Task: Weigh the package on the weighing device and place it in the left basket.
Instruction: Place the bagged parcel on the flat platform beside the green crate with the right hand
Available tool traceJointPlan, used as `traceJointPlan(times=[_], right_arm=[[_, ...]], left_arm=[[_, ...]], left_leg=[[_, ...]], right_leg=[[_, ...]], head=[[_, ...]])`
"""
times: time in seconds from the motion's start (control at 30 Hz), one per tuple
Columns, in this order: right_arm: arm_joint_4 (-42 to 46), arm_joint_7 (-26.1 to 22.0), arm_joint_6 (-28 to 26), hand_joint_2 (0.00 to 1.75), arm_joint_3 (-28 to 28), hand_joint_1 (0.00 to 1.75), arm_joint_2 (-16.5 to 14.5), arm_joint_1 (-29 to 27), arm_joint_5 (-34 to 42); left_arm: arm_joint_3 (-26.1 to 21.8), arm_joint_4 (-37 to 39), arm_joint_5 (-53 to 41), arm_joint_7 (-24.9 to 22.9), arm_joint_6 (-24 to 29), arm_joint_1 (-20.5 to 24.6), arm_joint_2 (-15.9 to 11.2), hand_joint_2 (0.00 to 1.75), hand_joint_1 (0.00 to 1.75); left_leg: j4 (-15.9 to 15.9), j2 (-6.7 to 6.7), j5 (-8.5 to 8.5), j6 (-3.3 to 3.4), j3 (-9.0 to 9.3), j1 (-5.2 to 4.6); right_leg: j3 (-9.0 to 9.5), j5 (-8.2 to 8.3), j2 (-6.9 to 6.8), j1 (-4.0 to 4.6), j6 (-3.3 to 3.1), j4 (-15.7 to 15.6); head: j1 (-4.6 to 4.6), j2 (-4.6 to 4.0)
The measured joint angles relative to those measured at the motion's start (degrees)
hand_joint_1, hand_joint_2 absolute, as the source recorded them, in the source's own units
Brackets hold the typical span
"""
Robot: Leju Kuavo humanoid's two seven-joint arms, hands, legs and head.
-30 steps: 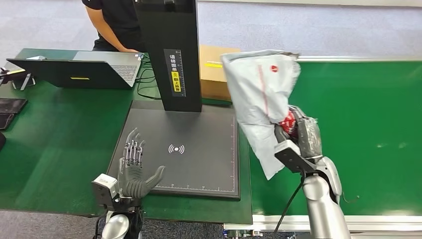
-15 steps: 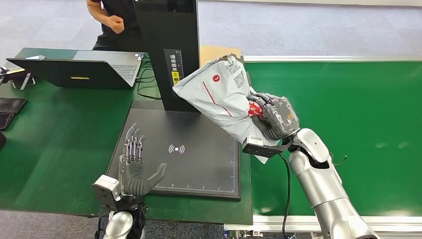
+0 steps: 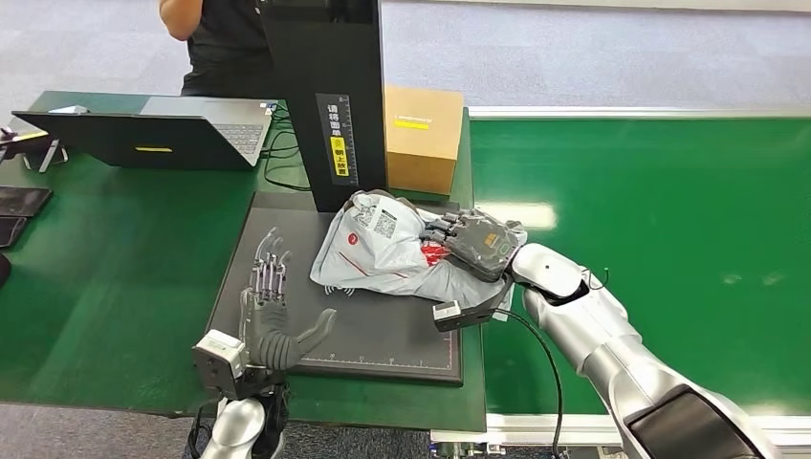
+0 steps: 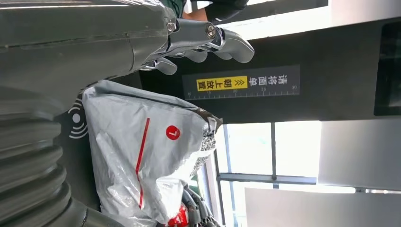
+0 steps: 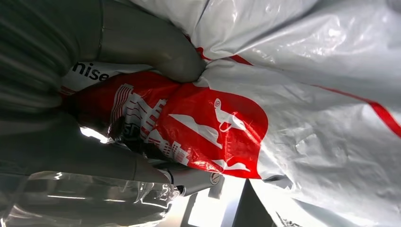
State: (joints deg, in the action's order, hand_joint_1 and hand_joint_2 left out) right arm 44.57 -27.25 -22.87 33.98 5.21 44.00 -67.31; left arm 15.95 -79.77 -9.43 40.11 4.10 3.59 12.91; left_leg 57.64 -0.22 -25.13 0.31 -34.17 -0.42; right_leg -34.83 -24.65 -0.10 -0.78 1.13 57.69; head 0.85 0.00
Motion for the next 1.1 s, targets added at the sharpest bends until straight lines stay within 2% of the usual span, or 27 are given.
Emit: traceJointPlan(times=[0.07,0.2,0.37,0.47,0.57,0.63,0.77,1.07,1.1], right_arm=[[-1.16,-0.89,-0.08,1.75,0.78,1.75,-0.23,0.59,0.37],[-3.21,-6.63,-0.99,1.75,3.96,1.75,-2.26,0.78,2.46],[-5.19,-7.82,-4.43,1.75,9.83,1.75,-6.04,-0.35,5.68],[-6.06,-8.76,-9.2,1.75,11.79,1.75,-7.15,-0.92,7.77],[-6.75,-9.68,-14.91,1.75,12.56,1.75,-7.45,-1.67,9.41],[-6.25,-9.81,-16.52,1.75,12.57,1.75,-7.49,-2.4,7.94],[-4.75,-9.82,-17.03,1.75,11.63,1.75,-7.56,-3.63,4.64],[-3.62,-9.82,-17.04,1.75,10.98,1.75,-7.57,-4.6,4.21],[-3.58,-9.82,-17.04,1.75,10.92,1.47,-7.57,-4.65,4.21]], left_arm=[[0.25,0.1,0.14,0.0,-0.21,0.08,-0.14,1.75,0.0],[0.54,0.76,0.97,0.0,-1.82,0.6,-0.4,1.75,0.0],[0.67,1.72,1.03,0.0,-2.92,1.48,-0.43,1.75,0.0],[0.68,2.34,0.98,0.0,-3.33,1.77,-0.43,1.75,0.0],[0.8,2.88,0.96,0.0,-3.64,2.1,-0.43,1.75,0.0],[0.97,3.31,0.99,0.0,-3.69,2.43,-0.43,1.75,0.0],[1.28,4.02,1.04,0.0,-3.65,2.8,-0.45,1.75,0.0],[1.74,4.98,1.05,0.0,-3.6,3.37,-0.5,1.75,0.0],[1.75,5.03,1.05,0.0,-3.6,3.38,-0.5,1.75,0.0]], left_leg=[[0.0,0.0,0.0,0.0,-0.02,0.0],[-0.01,0.08,-0.03,-0.02,0.01,0.0],[-0.02,0.11,-0.03,-0.06,0.04,0.03],[-0.03,0.1,-0.02,-0.07,0.03,0.04],[-0.02,0.11,-0.03,-0.06,0.01,0.03],[-0.01,0.1,-0.03,-0.05,0.01,0.02],[0.0,0.09,-0.04,-0.04,0.01,0.0],[-0.01,0.09,-0.03,-0.05,0.02,0.01],[-0.01,0.09,-0.03,-0.05,0.02,0.01]], right_leg=[[0.0,0.0,0.0,0.0,0.0,0.0],[-0.03,0.0,0.1,0.01,0.0,-0.01],[-0.06,-0.02,0.11,0.04,-0.05,0.0],[-0.06,-0.03,0.1,0.04,-0.06,0.0],[-0.06,-0.02,0.11,0.02,-0.04,0.0],[-0.05,-0.02,0.1,0.01,-0.04,0.0],[-0.05,-0.02,0.1,0.0,-0.03,-0.01],[-0.05,-0.02,0.1,0.01,-0.03,-0.01],[-0.05,-0.02,0.1,0.01,-0.03,-0.01]], head=[[0.0,0.0],[-0.02,0.0],[0.01,0.0],[0.01,0.0],[0.01,0.0],[0.0,0.0],[0.01,0.0],[0.01,0.0],[0.01,0.0]])
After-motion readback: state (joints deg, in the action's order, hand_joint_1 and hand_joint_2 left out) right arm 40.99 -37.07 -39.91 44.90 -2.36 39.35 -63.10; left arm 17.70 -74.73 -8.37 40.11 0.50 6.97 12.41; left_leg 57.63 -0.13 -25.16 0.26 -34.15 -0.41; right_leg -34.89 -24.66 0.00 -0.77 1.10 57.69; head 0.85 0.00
